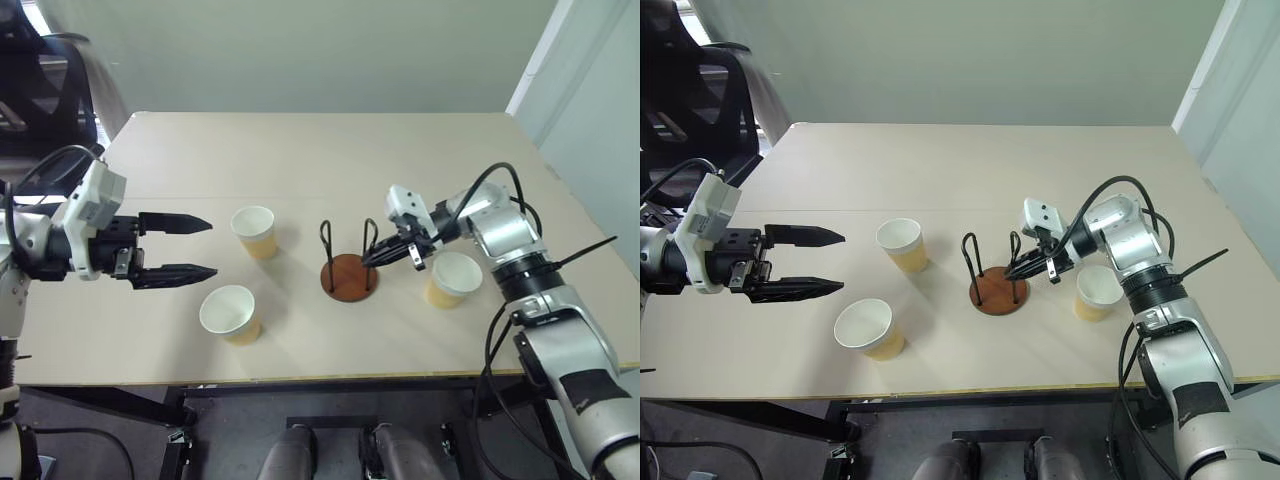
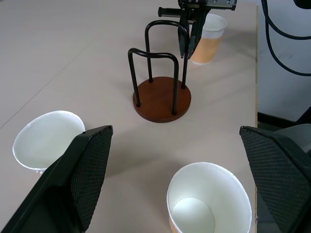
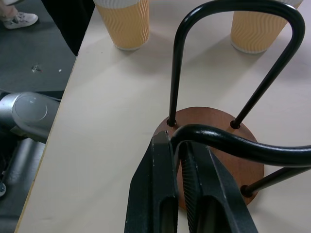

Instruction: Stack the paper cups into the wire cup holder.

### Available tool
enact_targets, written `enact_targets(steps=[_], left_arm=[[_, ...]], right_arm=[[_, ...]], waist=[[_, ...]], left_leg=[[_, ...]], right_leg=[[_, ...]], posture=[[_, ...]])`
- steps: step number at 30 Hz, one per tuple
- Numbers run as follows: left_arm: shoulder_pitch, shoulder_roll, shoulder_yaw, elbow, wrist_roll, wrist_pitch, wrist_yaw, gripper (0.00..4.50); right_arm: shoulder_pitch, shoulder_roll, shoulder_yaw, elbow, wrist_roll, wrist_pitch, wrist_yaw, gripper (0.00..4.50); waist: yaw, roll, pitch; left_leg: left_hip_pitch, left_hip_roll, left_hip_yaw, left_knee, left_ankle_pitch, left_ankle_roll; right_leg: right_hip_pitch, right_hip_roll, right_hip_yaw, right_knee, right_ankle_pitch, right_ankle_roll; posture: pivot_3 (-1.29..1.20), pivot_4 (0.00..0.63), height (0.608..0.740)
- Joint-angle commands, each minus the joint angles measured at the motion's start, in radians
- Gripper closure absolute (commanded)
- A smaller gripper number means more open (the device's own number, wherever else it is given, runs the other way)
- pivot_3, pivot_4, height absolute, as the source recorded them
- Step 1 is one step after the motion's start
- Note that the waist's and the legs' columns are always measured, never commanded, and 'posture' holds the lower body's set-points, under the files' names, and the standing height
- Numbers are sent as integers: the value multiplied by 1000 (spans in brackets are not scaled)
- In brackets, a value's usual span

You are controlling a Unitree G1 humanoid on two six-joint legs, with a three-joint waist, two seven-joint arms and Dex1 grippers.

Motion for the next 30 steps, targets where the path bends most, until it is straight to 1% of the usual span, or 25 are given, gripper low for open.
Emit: enact_targets(steps=[1,3,6,14,21,24,30], left_arm=[[-16,23,10,-29,-10,2,-4,0],[-14,23,12,-33,-11,4,-2,0],[-12,21,14,-37,-13,7,0,0],[-23,16,6,-40,-13,9,6,0],[-64,-5,-15,-23,-16,11,13,0],[-89,-14,-20,-12,-29,24,9,0],[-113,-26,-41,9,-29,20,-19,0]], right_arm=[[-36,-7,5,11,1,-38,6,4434],[-41,-9,11,28,-4,-49,7,4434],[-51,-12,21,63,-20,-75,-1,3774],[-65,-31,25,109,-39,-129,0,1029],[-111,-70,-20,127,-10,-97,-4,1029],[-130,-106,-42,116,0,-88,-2,1029],[-119,-215,-76,-27,43,24,31,1029]], waist=[[0,0,0],[0,0,0],[0,0,0],[0,0,0],[1,0,0],[1,0,0],[3,0,0]], left_leg=[[0,0,0,0,0,0],[0,0,0,0,0,0],[0,0,0,0,0,0],[0,0,0,0,0,0],[0,0,0,0,-1,-1],[0,0,0,0,0,-1],[-1,0,0,0,0,0]], right_leg=[[0,0,0,0,0,0],[0,0,0,0,0,0],[0,0,0,0,0,0],[0,0,0,0,0,0],[0,0,0,0,0,0],[0,0,0,0,0,0],[0,0,0,0,0,0]], posture=[[0,150,740],[0,150,740],[0,150,740],[0,150,740],[0,150,740],[0,150,740],[0,150,740]])
